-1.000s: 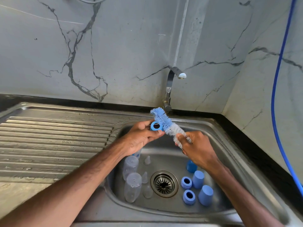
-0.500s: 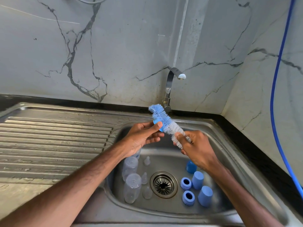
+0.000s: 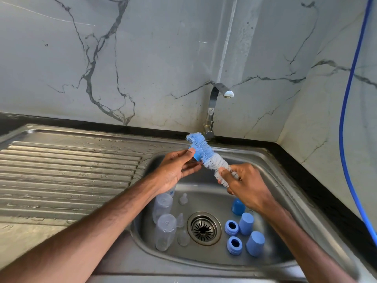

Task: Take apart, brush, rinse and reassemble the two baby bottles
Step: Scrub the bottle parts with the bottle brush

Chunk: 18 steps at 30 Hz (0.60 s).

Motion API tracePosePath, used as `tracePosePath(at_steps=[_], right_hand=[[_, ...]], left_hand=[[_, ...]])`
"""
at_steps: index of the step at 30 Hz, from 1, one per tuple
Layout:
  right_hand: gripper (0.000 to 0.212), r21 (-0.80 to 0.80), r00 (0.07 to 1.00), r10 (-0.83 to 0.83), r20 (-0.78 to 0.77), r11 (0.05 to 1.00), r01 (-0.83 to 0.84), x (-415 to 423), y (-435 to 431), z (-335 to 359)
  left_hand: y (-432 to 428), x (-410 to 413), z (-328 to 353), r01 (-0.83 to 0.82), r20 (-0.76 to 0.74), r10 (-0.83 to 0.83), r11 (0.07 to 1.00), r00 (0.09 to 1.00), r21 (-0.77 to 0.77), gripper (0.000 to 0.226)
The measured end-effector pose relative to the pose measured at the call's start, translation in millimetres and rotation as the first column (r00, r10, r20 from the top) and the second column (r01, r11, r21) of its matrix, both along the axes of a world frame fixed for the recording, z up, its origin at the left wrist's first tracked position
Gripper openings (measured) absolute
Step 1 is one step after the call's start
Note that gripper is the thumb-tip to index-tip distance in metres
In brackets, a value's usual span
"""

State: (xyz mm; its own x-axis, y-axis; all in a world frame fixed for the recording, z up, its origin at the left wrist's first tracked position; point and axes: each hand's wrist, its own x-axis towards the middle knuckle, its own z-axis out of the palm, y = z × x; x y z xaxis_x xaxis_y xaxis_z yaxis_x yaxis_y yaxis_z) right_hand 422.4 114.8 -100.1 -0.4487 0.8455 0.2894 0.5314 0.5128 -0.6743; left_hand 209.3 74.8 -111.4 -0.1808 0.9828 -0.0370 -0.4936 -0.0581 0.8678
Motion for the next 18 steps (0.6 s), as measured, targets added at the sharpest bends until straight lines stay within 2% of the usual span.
tracePosePath(at_steps=[3,6,9,11,14,16,18], right_hand=[[0.033,0.022,0.999,-0.02,-0.025,1.0,0.02,1,2,3],[0.036,0.053,0.994,-0.101,-0.035,0.993,0.103,6,6,4],[0.037,0.065,1.0,0.001,-0.025,0.998,0.001,5,2,2],[0.037,0.059,1.0,0.001,-0.023,0.998,0.001,3,3,4],[0.037,0.096,0.994,-0.108,-0.027,0.989,0.11,6,6,8],[0.036,0.12,0.998,-0.049,-0.039,0.991,0.053,9,5,6],[0.035,0.115,0.998,0.063,0.014,0.991,-0.065,5,-1,4]], left_hand=[[0,-3,2,0.038,0.053,-0.041,0.997,0.998,0.06,0.027],[2,10,2,0.094,-0.004,-0.094,0.992,0.996,0.083,0.03],[4,9,0,0.03,-0.007,-0.029,0.995,1.0,0.093,0.032],[3,2,1,0.035,-0.007,-0.034,0.994,0.999,0.103,0.034],[2,5,2,0.12,-0.083,-0.111,0.986,0.99,0.119,0.034],[2,11,0,0.116,-0.187,-0.095,0.988,0.978,0.104,0.032],[3,12,-3,0.064,-0.292,-0.036,0.994,0.956,0.088,0.03]])
